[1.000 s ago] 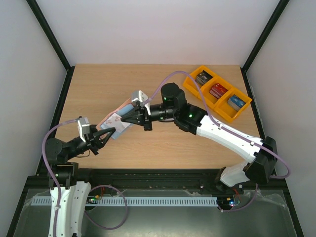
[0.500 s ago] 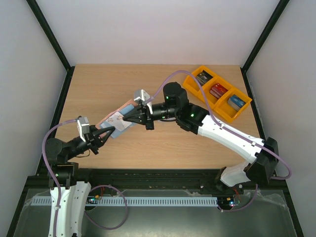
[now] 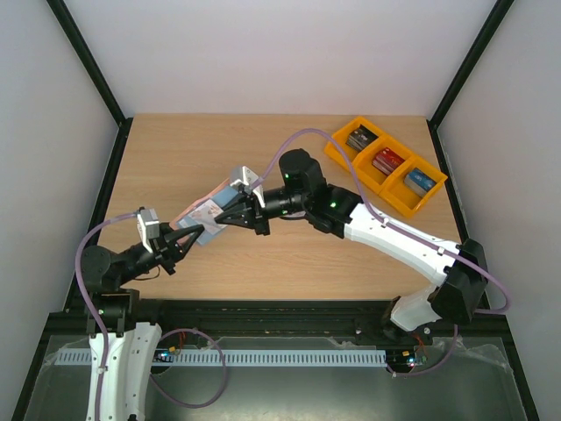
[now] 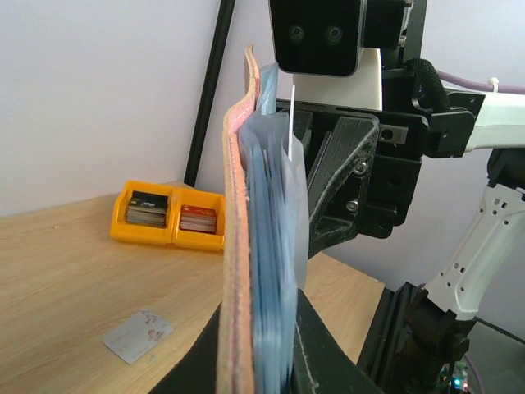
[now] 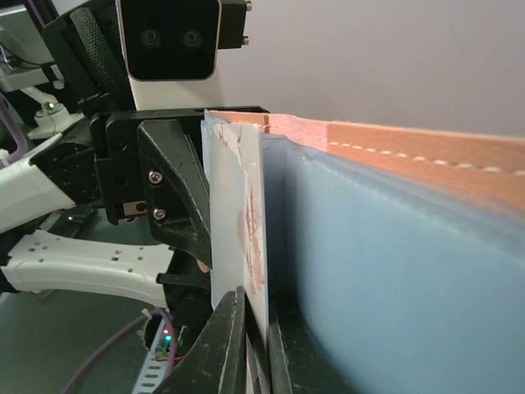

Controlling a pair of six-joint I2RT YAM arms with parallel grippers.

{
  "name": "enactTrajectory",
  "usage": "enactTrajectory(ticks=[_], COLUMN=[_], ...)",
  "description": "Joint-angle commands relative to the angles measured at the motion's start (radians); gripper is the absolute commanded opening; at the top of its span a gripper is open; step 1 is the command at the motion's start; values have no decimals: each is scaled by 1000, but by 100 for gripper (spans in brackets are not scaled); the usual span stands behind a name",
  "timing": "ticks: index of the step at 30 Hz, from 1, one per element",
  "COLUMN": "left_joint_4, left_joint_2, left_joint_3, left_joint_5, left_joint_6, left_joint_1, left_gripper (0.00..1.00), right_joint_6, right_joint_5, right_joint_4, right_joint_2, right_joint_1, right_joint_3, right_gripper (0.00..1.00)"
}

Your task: Take the credit cards out of the card holder

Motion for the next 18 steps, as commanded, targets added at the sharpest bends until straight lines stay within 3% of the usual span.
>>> enactTrajectory(ticks=[1, 10, 15, 18], left_joint_4=[3, -78, -160, -221], left_joint_2=[-18, -19, -15, -12], left_joint_3=[15, 16, 3, -27], left_joint_5=[19, -29, -310, -525], left_joint_6=[40, 102, 62, -14], left_joint_1=[-4, -4, 0, 14], left_gripper=[2, 2, 2, 2], right_joint_6=[2, 32, 261, 435], right_joint_5=[-22, 80, 252, 446], right_joint_4=[-14, -35, 106, 168], right_joint_2=[6, -7, -45, -72], right_joint_1=[3, -11, -114, -195], right_joint_3=[25, 56, -9, -71], right_gripper=[6, 2, 2, 2])
